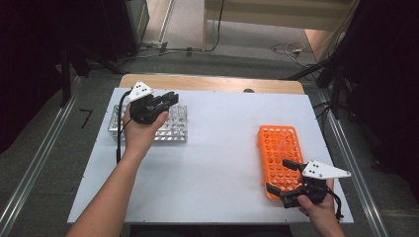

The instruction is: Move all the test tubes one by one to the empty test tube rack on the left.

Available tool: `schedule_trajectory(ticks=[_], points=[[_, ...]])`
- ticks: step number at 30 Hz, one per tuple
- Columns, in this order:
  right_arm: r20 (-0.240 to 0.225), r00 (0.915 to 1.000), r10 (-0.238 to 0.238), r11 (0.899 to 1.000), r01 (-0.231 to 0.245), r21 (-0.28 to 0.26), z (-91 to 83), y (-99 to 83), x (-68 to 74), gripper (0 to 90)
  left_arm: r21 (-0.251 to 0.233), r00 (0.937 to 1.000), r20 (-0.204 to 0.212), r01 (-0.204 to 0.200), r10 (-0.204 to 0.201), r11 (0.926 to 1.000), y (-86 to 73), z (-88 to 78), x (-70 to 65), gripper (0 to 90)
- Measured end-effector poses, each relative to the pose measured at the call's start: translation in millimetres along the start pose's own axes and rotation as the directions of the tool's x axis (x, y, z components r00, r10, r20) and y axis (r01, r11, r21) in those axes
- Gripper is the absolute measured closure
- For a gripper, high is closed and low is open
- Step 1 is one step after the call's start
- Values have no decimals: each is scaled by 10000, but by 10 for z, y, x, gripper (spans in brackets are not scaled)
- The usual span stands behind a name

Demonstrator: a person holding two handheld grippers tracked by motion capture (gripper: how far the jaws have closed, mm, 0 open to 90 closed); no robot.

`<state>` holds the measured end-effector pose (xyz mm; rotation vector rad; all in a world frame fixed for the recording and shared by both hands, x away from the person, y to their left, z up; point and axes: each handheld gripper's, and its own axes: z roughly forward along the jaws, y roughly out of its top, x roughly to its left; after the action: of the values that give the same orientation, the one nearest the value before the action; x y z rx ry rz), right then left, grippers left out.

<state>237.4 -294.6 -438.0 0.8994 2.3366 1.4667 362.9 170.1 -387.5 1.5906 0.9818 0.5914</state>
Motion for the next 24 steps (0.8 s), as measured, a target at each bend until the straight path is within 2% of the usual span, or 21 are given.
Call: schedule_trajectory(ticks=[5, 8, 15, 19, 24], points=[[49, 10000, 30, 10000, -30, -1, -13, -11, -16, 0, 46, 9998, -213, 62, -61, 10000, -6, 121, 82, 765], [75, 10000, 21, 10000, -21, -11, -16, -13, -21, 0, -4, 9990, -443, 1, -1, 10000, 10, 177, 117, 765], [113, 9999, 28, 10000, -28, -34, -26, -17, -33, 0, -76, 9954, -939, 175, -181, 9998, 15, 291, 232, 765], [155, 9999, 35, 10000, -34, -39, -41, -21, -39, 0, -3, 9940, -1024, 378, -377, 9993, -23, 347, 293, 765], [138, 9999, 77, 10000, -76, -60, -51, -24, -45, 0, 178, 9938, -1042, 400, -380, 9990, -60, 410, 293, 765]])
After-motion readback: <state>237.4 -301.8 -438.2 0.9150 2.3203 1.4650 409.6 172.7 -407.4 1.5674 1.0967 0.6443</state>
